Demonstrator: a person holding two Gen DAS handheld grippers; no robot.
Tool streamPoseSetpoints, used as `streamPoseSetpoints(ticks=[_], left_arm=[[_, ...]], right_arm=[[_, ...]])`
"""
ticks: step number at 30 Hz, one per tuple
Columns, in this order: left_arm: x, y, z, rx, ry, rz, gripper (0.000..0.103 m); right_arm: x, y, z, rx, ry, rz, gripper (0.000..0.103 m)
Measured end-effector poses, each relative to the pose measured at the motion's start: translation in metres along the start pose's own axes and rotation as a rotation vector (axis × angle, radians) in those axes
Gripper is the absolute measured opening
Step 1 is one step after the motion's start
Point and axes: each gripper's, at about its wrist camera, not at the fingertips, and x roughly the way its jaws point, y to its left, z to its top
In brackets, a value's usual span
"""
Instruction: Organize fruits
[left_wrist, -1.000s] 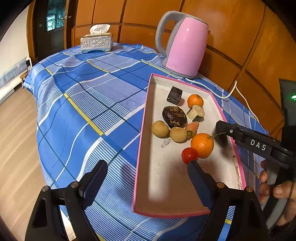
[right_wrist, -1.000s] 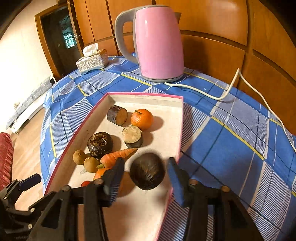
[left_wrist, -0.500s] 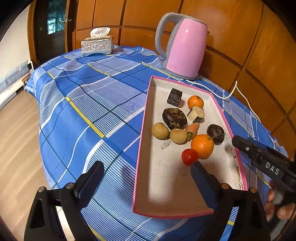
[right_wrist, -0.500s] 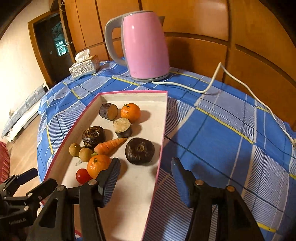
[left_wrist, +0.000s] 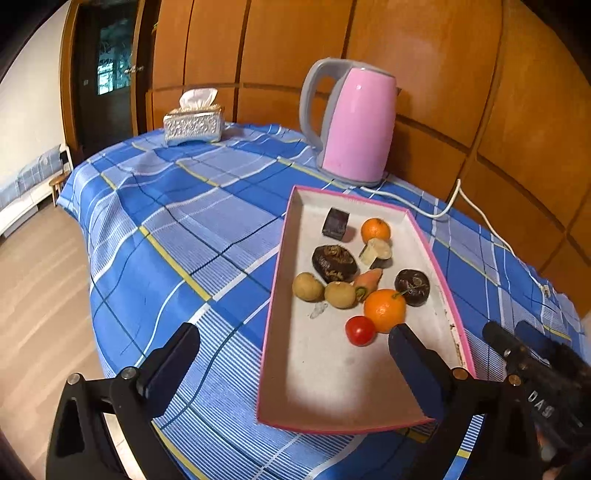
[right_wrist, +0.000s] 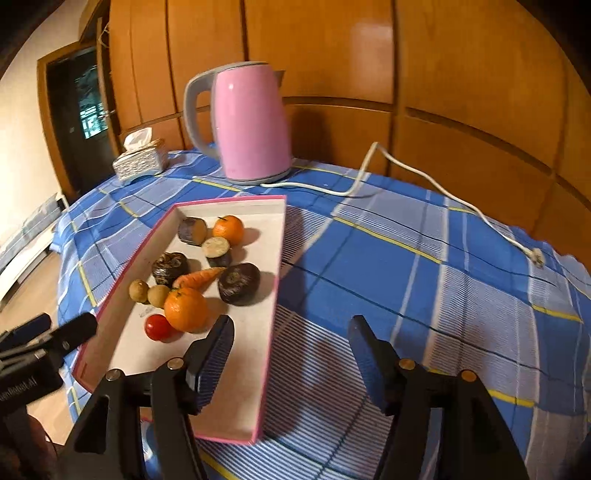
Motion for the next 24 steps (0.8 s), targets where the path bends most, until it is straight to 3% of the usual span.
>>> streamPoseSetpoints(ticks=[8,24], left_arm=[[-0.012,-0.012,0.003,0.049,-0.054,0.045,0.103],[-0.018,-0.011,0.003,0.03,-0.076,0.081,0.103]], right_arm=[[-0.006,-0.003,-0.007,-0.001,-0.004,-0.03,0.066],[-0.012,0.005,-0.007,-0.029,-0.025,-0.033,0.066]])
